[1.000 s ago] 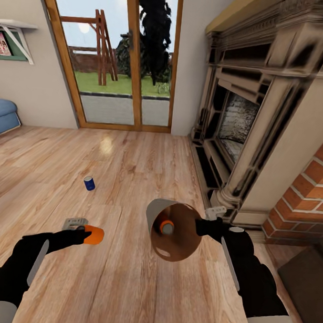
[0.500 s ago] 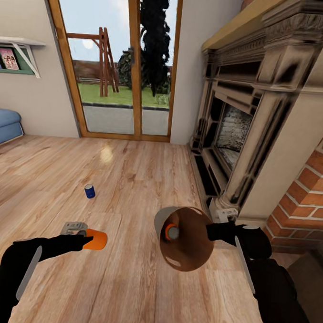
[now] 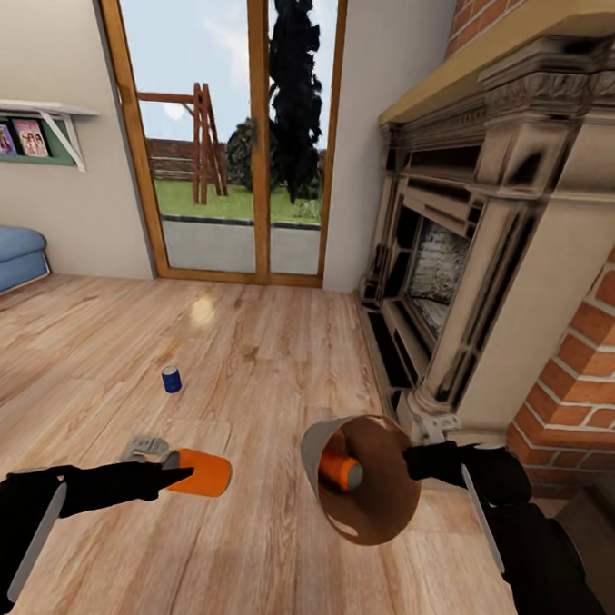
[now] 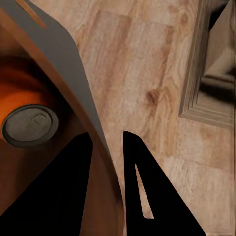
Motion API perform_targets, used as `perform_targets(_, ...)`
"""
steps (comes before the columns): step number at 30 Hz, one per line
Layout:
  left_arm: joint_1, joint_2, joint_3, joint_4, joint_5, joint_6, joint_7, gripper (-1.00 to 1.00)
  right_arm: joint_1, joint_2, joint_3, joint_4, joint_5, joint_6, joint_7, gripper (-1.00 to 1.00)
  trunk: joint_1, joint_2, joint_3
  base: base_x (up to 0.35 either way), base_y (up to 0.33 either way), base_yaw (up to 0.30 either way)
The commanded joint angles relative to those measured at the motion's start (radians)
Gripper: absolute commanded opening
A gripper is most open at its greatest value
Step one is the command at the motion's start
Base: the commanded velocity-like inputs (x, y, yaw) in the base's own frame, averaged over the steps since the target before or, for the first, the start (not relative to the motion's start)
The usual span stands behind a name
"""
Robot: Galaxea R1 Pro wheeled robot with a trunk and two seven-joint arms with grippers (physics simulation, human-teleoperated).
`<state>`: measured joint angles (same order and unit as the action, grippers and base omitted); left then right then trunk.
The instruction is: Put the three can of soda from the living room inside the tash can in the kitchen.
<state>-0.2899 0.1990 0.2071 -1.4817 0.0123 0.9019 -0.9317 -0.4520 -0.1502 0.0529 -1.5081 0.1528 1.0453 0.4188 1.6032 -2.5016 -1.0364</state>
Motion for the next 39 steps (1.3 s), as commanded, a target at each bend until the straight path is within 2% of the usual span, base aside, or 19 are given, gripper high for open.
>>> perform_targets(1, 0.001, 0.0, 0.0, -0.003, -0.006, -0.001, -0.017, -1.0, 0.0, 0.0, 0.0, 0.007, -0.021, 0.002, 0.001, -1.0, -0.001, 0.0, 0.004, 0.0, 0.0, 0.0)
perform_targets(5, 0.005, 0.002, -0.001, -0.026, -0.007, 0.01, -0.087, -1.0, 0.001, -0.001, -0.001, 0.075, -0.02, 0.002, -0.006, -1.0, -0.001, 0.001, 0.012, 0.0, 0.0, 0.0)
perform_targets(7, 0.036, 0.006, 0.0, -0.06, -0.008, 0.014, -0.138, -1.0, 0.0, 0.0, -0.002, 0.127, -0.02, 0.002, -0.02, -1.0, -0.001, 0.001, 0.012, 0.0, 0.0, 0.0)
perform_targets(10, 0.053, 0.007, 0.001, -0.073, -0.008, 0.015, -0.182, -1.0, 0.0, 0.0, -0.002, 0.147, -0.02, 0.002, -0.029, -1.0, -0.001, 0.001, 0.012, 0.0, 0.0, 0.0)
perform_targets(13, 0.067, 0.009, 0.004, -0.084, -0.008, 0.015, -0.266, -1.0, -0.001, 0.0, -0.002, 0.174, -0.019, 0.002, -0.038, -1.0, -0.001, 0.001, 0.012, 0.0, 0.0, 0.0)
perform_targets(18, 0.071, 0.014, 0.006, -0.093, -0.008, 0.019, -0.337, -1.0, -0.002, 0.001, 0.002, 0.191, -0.019, 0.002, -0.047, -1.0, -0.001, 0.001, 0.012, 0.0, 0.0, 0.0)
perform_targets(22, 0.072, 0.015, 0.006, -0.101, -0.008, 0.027, -0.441, -1.0, -0.004, 0.004, 0.004, 0.215, -0.02, 0.002, -0.065, -1.0, -0.001, 0.001, 0.012, 0.0, 0.0, 0.0)
perform_targets(23, 0.072, 0.016, 0.007, -0.104, -0.008, 0.031, -0.503, -1.0, -0.005, 0.006, 0.005, 0.226, -0.02, 0.002, -0.072, -1.0, -0.001, 0.001, 0.012, 0.0, 0.0, 0.0)
perform_targets(25, 0.071, 0.019, 0.007, -0.105, -0.007, 0.043, -0.549, -1.0, -0.007, 0.011, 0.008, 0.235, -0.02, 0.002, -0.078, -1.0, -0.001, 0.001, 0.012, 0.0, 0.0, 0.0)
perform_targets(32, 0.067, 0.019, 0.009, -0.106, 0.001, 0.058, -0.639, -1.0, -0.009, 0.016, 0.036, 0.27, -0.021, 0.002, -0.112, -1.0, -0.001, 0.001, 0.012, 0.0, 0.0, 0.0)
perform_targets(36, 0.059, 0.018, 0.01, -0.107, 0.005, 0.078, -0.639, -1.0, -0.012, 0.017, 0.043, 0.315, -0.021, 0.002, -0.123, -1.0, -0.001, 0.001, 0.012, 0.0, 0.0, 0.0)
perform_targets(37, 0.057, 0.018, 0.01, -0.107, 0.015, 0.081, -0.639, -1.0, -0.012, 0.017, 0.044, 0.322, -0.021, 0.002, -0.124, -1.0, -0.001, 0.001, 0.012, 0.0, 0.0, 0.0)
perform_targets(39, 0.056, 0.019, 0.01, -0.107, 0.069, 0.085, -0.639, -1.0, -0.013, 0.017, 0.052, 0.331, -0.021, 0.002, -0.126, -1.0, -0.001, 0.001, 0.012, 0.0, 0.0, 0.0)
